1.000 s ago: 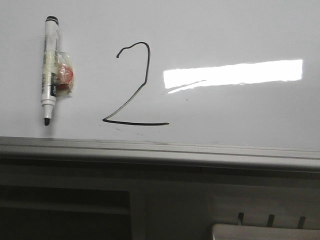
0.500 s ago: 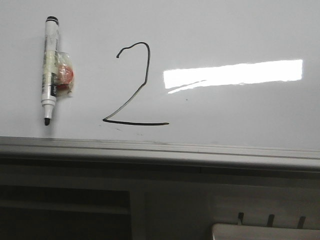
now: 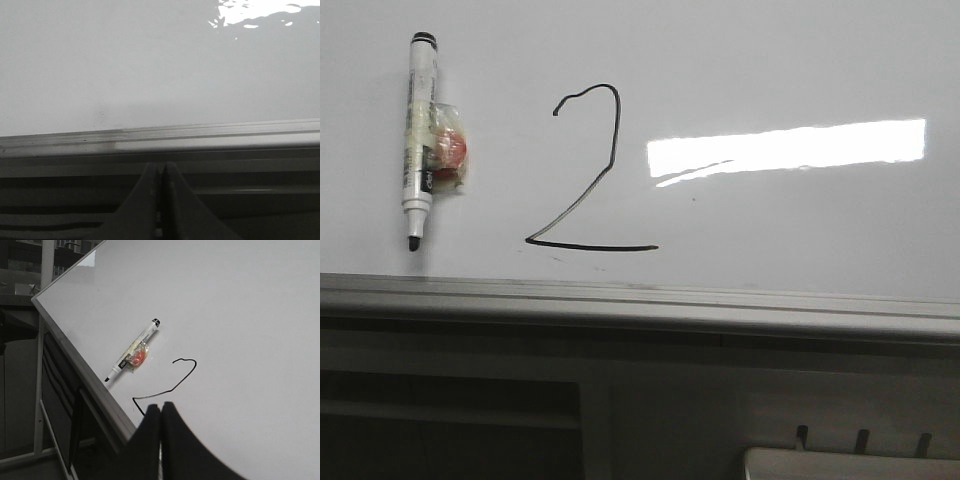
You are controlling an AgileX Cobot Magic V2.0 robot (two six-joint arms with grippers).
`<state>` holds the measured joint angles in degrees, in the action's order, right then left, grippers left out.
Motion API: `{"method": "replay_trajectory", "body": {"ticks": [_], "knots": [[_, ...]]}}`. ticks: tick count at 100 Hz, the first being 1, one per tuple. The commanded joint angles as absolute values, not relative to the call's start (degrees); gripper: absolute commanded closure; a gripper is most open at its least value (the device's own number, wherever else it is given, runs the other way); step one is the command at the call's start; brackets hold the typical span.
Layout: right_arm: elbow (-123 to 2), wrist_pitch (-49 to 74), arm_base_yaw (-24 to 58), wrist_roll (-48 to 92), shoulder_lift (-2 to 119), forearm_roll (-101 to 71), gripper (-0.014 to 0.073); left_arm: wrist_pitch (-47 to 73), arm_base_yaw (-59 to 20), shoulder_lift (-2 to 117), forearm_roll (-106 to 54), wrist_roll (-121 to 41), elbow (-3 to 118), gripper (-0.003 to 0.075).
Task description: Write number 2 on whiteboard
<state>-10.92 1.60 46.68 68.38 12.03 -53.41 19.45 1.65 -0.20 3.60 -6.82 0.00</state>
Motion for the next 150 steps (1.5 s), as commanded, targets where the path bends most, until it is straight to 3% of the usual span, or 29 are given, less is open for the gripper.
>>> {"method": "replay_trajectory", "body": {"ticks": [1, 42, 50, 55, 72, 79, 110, 130, 150], "knots": [[-12.4, -0.8, 46.7, 68.9, 12.4, -53.8, 0.0665, 16.9, 1.3, -1.8, 4.0, -6.9, -0.6, 0.0741], [-12.4, -2.7, 46.7, 68.9, 12.4, -53.7, 0.0665, 16.9, 1.3, -1.8, 4.0, -6.9, -0.6, 0.0741], [-12.7, -2.2, 46.7, 66.4, 12.2, -46.7, 0.0665, 16.9, 1.3, -1.8, 4.0, -6.9, -0.6, 0.0741], [-12.9, -1.6, 46.7, 56.4, 12.1, -36.2, 0.0665, 16.9, 1.3, -1.8, 4.0, -6.9, -0.6, 0.0741], [-13.0, -2.2, 45.4, 0.0, 12.1, 10.1, 0.0665, 16.9, 1.3, -1.8, 4.0, -6.9, -0.6, 0.0741], [-13.0, -1.9, 43.7, -9.5, 12.1, 16.8, 0.0665, 16.9, 1.3, -1.8, 4.0, -6.9, -0.6, 0.0741], [-12.1, -2.6, 25.4, -9.6, 12.1, 15.2, 0.0665, 16.9, 1.3, -1.8, 4.0, -6.9, -0.6, 0.0741], [-4.5, -10.8, 11.0, -9.6, 12.1, 15.2, 0.0665, 16.9, 1.3, -1.8, 4.0, -6.9, -0.6, 0.0741], [0.1, -11.6, 0.6, -9.6, 8.4, 13.2, 0.0665, 16.9, 1.3, -1.8, 4.0, -6.9, -0.6, 0.0741]]}}
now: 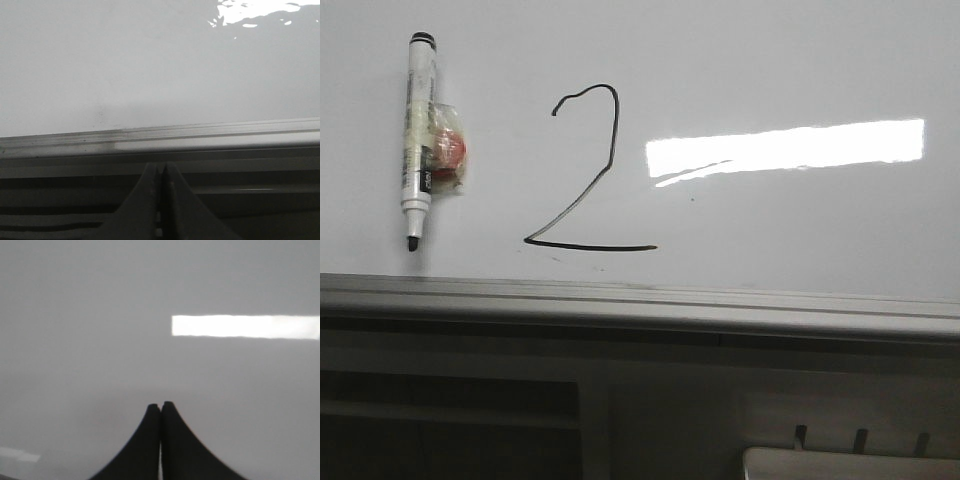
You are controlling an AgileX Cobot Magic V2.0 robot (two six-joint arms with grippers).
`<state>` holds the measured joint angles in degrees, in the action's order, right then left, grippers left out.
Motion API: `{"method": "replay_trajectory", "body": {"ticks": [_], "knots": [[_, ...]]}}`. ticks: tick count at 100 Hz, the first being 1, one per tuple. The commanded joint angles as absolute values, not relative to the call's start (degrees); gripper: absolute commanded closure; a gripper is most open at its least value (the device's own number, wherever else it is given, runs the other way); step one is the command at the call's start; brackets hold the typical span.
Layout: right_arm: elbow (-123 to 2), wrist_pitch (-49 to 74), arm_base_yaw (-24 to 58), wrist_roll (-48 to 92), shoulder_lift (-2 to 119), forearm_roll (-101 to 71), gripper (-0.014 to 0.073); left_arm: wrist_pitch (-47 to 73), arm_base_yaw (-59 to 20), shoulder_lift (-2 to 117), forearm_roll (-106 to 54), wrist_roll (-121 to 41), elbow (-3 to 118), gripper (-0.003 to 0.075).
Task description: Write number 2 on whiteboard
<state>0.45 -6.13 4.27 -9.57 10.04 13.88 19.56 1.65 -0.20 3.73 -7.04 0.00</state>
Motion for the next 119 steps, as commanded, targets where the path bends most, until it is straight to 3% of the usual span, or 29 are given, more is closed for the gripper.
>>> {"method": "replay_trajectory", "body": {"ticks": [1, 16, 50, 119], "knots": [[0.1, -11.6, 0.3, -9.6, 8.4, 13.2, 0.0665, 16.9, 1.3, -1.8, 4.0, -6.9, -0.6, 0.0741], [2.2, -10.1, -5.1, -9.6, 5.8, 11.9, 0.0665, 16.9, 1.3, -1.8, 4.0, -6.9, -0.6, 0.0741], [2.2, 17.1, -6.7, -9.5, -1.8, 11.1, 0.0665, 16.8, 1.3, -1.7, 3.9, -6.9, -0.6, 0.0741], [2.2, 16.7, -6.7, -9.1, -1.8, 11.0, 0.0665, 16.8, 1.3, -1.7, 3.9, -6.9, -0.6, 0.0741]]}}
